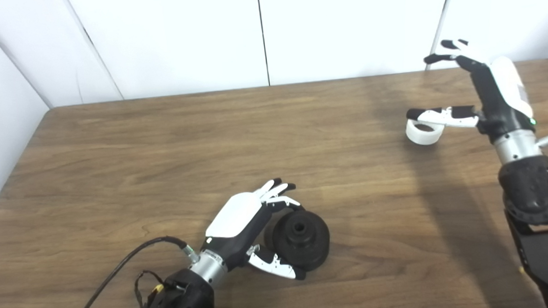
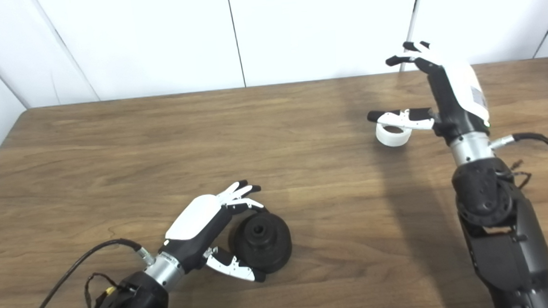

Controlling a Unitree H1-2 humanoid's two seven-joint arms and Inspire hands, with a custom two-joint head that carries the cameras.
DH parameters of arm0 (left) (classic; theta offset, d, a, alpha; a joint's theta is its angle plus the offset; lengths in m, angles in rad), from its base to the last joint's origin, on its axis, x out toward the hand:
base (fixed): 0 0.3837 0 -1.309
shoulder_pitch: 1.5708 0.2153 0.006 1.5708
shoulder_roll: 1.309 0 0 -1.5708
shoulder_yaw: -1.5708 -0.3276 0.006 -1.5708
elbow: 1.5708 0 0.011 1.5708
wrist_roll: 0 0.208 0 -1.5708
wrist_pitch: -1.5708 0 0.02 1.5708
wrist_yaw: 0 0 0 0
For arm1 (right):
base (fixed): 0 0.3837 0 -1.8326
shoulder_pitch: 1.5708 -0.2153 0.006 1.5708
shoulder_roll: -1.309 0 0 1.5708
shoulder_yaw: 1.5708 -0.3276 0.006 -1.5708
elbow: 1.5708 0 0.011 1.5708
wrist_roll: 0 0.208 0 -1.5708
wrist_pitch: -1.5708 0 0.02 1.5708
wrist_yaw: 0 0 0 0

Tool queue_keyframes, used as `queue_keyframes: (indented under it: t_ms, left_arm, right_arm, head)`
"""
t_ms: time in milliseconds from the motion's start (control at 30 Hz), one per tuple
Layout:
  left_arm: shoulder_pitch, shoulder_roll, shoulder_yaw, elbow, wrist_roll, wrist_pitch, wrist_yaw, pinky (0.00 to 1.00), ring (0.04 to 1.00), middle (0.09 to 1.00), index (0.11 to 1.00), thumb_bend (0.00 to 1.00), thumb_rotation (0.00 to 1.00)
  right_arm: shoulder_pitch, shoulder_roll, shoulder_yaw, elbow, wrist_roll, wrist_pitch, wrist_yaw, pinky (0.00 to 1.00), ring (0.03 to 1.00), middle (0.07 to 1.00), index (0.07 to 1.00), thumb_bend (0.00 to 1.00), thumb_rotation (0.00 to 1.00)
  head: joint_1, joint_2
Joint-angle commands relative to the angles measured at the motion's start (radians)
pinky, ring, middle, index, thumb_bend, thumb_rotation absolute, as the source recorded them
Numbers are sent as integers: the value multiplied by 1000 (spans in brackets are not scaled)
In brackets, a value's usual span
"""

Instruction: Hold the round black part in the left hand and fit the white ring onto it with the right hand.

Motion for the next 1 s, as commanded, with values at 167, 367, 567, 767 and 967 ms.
queue_keyframes:
  t_ms: [167,367,567,767,967]
  left_arm:
    - [-1,15,15,2,3,-12,-1,911,1000,945,673,897,251]
    - [-1,10,19,-3,-1,-9,-8,930,1000,948,677,895,249]
    - [-4,8,24,3,-6,-15,-9,939,1000,948,676,901,245]
    - [-7,8,24,17,-7,-28,1,946,1000,947,673,900,248]
    - [-9,6,26,27,-2,-35,9,925,1000,946,677,902,247]
  right_arm:
    - [-118,-55,21,125,-16,-16,-2,1000,998,907,701,954,267]
    - [-131,-81,55,179,-27,-17,2,1000,1000,915,694,981,301]
    - [-128,-101,70,196,-26,-12,9,1000,1000,919,697,997,311]
    - [-121,-115,74,173,-17,23,53,1000,1000,923,698,1000,335]
    - [-118,-130,85,148,-27,74,105,1000,1000,925,696,1000,388]
  head:
    - [-5,-4]
    - [-10,-3]
    - [-15,-5]
    - [-17,-7]
    - [-21,-11]
